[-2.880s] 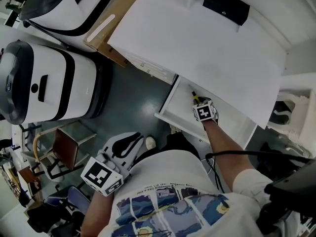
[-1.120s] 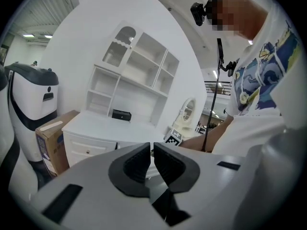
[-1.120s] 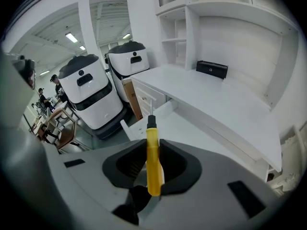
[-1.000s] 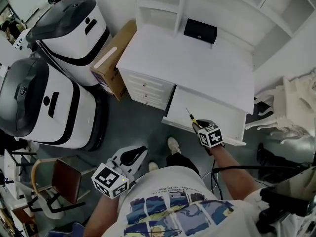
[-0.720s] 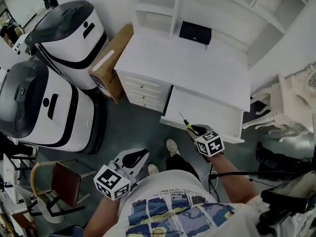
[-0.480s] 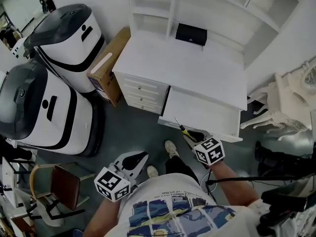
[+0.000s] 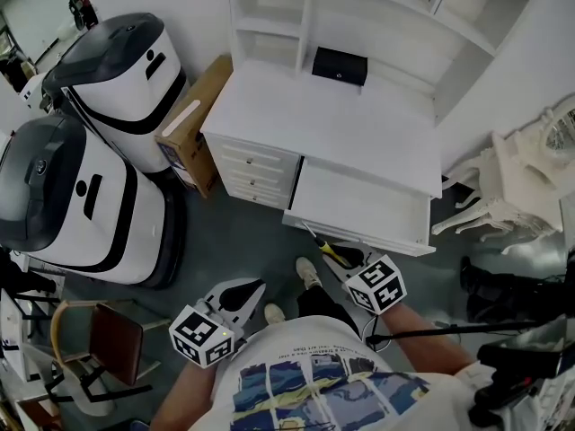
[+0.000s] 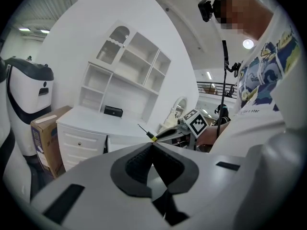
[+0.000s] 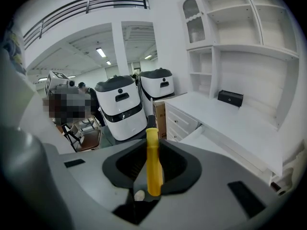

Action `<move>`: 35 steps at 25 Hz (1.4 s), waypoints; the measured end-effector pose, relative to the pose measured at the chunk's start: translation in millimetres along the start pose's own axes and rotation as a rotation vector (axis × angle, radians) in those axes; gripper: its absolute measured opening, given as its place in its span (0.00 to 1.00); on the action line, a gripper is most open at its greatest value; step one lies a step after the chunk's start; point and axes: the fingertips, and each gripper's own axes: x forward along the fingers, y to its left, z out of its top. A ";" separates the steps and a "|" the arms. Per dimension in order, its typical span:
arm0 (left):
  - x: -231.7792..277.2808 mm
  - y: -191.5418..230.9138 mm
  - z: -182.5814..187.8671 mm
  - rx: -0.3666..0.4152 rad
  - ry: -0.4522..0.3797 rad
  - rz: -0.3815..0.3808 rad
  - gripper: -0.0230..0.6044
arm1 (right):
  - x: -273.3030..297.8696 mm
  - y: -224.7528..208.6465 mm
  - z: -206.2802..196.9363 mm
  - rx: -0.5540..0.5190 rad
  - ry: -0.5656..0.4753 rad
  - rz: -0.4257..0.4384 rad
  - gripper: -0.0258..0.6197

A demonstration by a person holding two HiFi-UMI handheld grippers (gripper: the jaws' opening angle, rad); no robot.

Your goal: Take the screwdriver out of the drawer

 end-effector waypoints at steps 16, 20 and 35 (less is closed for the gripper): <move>-11.4 -5.5 -11.5 0.000 0.010 0.005 0.06 | -11.5 24.0 3.1 -0.017 -0.040 0.001 0.19; -13.5 -6.5 -12.0 0.003 0.007 0.001 0.06 | -11.8 26.1 2.7 -0.018 -0.042 -0.002 0.19; -16.0 -7.1 -14.2 -0.013 0.008 0.021 0.06 | -8.4 32.0 2.3 -0.028 -0.046 0.025 0.19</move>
